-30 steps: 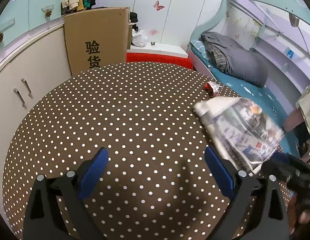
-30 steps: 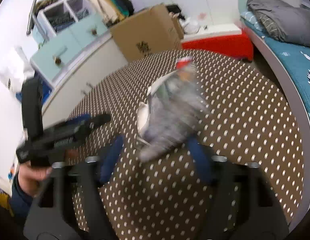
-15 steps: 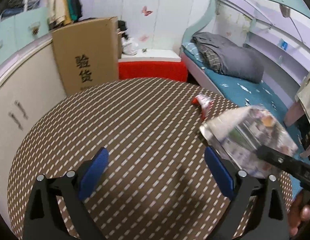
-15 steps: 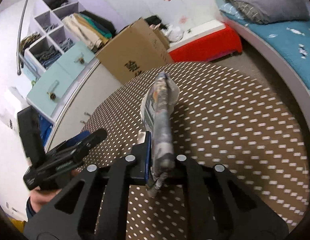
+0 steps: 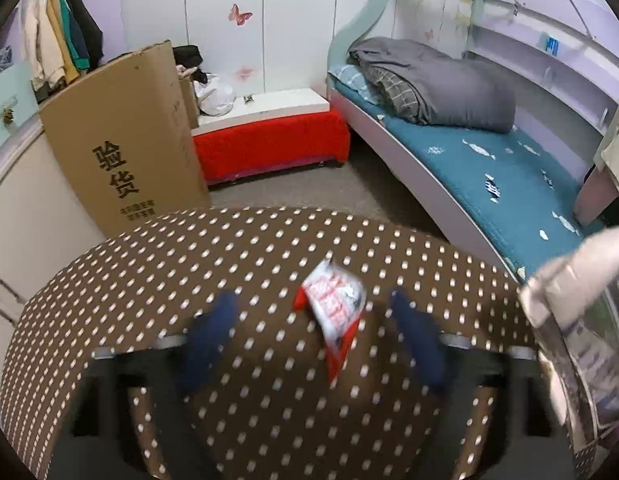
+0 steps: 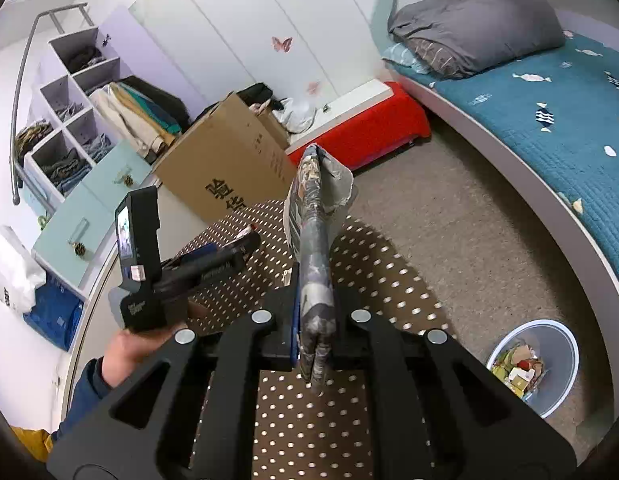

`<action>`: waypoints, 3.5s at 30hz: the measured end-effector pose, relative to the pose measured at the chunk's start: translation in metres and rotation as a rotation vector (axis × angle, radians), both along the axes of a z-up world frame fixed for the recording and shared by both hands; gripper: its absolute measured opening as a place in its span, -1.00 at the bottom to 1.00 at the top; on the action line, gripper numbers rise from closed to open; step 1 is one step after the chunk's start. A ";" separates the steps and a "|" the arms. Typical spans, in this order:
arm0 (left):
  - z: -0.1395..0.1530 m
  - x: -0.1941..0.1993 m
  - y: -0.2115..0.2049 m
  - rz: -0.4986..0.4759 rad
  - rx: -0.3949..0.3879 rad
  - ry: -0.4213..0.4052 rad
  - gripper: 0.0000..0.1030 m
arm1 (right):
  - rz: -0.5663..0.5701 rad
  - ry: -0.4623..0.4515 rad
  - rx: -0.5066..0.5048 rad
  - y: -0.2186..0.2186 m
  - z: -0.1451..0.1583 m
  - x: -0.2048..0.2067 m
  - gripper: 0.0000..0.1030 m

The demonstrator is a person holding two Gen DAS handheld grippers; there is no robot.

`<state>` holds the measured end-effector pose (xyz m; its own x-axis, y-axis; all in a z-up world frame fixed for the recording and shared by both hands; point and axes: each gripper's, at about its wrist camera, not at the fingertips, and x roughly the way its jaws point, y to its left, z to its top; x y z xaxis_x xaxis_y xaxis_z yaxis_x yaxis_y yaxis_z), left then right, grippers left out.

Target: Collect trash

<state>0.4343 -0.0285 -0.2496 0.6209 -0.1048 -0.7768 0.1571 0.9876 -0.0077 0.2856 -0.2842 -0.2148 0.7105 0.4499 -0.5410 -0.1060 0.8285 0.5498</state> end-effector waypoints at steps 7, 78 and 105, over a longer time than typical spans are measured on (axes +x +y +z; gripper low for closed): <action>0.023 -0.037 -0.007 -0.061 -0.054 -0.010 -0.48 | -0.046 -0.038 0.007 -0.017 0.018 -0.021 -0.83; -0.066 -0.143 -0.347 -0.456 0.069 0.225 0.79 | -0.473 0.429 0.051 -0.247 -0.181 -0.080 0.88; 0.161 -0.290 -0.129 -0.165 -0.031 -0.317 0.88 | -0.403 -0.048 -0.324 -0.072 0.129 -0.194 0.88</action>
<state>0.1439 -0.1578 -0.0881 0.8036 -0.2439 -0.5429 0.3134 0.9489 0.0375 0.0911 -0.3563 -0.0855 0.8202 -0.0491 -0.5700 0.2375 0.9357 0.2610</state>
